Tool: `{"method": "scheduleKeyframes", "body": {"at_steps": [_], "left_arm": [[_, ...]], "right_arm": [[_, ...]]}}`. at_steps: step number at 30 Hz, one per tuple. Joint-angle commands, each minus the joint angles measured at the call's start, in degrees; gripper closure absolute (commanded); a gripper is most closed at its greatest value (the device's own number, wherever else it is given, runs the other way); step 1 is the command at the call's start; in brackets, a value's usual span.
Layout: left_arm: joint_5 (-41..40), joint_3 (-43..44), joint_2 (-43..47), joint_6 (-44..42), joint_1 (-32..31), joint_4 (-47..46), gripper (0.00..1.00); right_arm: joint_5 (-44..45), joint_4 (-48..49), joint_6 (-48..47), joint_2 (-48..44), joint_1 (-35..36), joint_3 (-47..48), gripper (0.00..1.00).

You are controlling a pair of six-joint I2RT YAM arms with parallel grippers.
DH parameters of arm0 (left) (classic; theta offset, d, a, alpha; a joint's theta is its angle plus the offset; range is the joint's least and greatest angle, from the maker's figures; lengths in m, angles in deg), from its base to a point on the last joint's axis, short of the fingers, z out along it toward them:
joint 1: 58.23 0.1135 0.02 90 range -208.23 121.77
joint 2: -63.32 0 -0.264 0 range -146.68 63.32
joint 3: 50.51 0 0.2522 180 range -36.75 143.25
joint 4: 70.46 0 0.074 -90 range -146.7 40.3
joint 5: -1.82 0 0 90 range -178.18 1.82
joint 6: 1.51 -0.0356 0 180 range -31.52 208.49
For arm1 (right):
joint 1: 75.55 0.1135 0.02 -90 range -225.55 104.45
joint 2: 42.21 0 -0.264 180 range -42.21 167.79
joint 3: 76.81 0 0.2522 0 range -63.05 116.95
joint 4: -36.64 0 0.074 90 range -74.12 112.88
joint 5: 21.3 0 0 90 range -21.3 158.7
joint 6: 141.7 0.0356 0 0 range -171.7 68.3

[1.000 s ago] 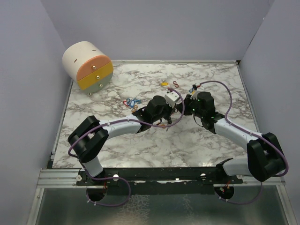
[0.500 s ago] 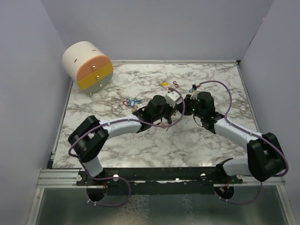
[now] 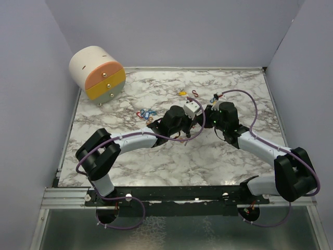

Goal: Put the keys on the keyring

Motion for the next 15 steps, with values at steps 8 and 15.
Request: {"method": "scheduleKeyframes", "body": {"at_steps": [8,15], "left_arm": [[2.26,0.25,-0.36,0.95,0.12,-1.50,1.00],[2.04,-0.20,0.02,0.95,0.20,-1.50,1.00]], "right_arm": [[2.43,1.74,3.54,-2.23,-0.17,-0.53,0.84],[3.49,1.50,3.85,-3.30,-0.17,-0.93,0.77]]}}
